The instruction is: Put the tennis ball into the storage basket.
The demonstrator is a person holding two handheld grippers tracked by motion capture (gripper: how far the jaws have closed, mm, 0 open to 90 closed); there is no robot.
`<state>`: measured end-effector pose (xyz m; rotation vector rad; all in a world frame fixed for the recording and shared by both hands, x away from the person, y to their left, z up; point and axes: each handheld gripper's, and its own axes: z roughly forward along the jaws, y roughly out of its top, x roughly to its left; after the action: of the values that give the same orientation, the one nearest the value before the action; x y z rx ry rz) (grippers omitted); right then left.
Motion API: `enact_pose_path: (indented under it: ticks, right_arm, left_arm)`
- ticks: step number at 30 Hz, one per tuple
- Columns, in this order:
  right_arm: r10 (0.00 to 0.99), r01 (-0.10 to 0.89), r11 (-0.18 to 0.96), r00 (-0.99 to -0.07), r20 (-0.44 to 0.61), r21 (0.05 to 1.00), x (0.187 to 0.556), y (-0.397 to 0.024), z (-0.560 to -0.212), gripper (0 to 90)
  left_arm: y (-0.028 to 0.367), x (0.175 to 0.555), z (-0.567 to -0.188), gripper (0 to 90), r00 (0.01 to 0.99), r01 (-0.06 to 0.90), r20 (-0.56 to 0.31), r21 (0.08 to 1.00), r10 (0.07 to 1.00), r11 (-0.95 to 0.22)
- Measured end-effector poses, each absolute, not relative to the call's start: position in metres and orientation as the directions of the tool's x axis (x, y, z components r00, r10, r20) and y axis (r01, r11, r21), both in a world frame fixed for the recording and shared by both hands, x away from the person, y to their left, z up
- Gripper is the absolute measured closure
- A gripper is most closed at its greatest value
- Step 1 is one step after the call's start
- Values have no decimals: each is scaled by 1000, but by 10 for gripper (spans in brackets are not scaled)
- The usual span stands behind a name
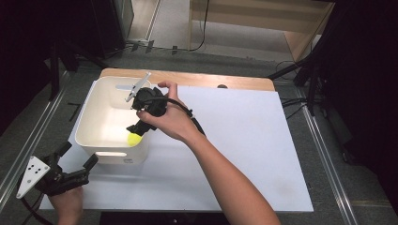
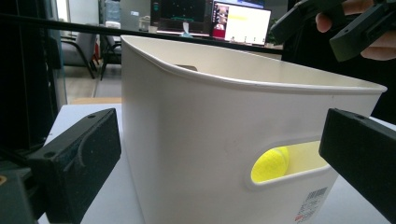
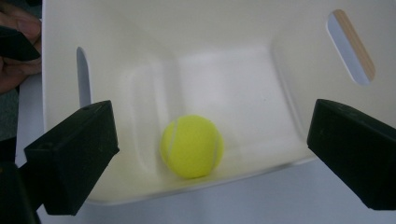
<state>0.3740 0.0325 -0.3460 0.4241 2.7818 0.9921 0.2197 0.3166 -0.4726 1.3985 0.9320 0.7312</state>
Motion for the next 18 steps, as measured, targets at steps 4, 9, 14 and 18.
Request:
enact_pose_path:
  ticks: [4, 9, 14, 18]
  right_arm:
    - [324, 215, 727, -945, -50, 653, 373, 22, -344, 5]
    - [329, 215, 717, -943, -50, 663, 372, 9, -345, 5]
    - [354, 235, 703, -934, -44, 671, 370, -1, -348, 4]
    - [363, 243, 696, -931, -38, 676, 369, -7, -350, 4]
  left_arm:
    - [316, 220, -472, 0, 476, 105, -102, 993, 874, 59]
    - [316, 220, -473, 0, 474, 105, -101, 993, 875, 57]
    - [315, 220, -473, 0, 473, 106, -100, 993, 875, 56]
    - [315, 220, -473, 0, 474, 104, -100, 993, 875, 57]
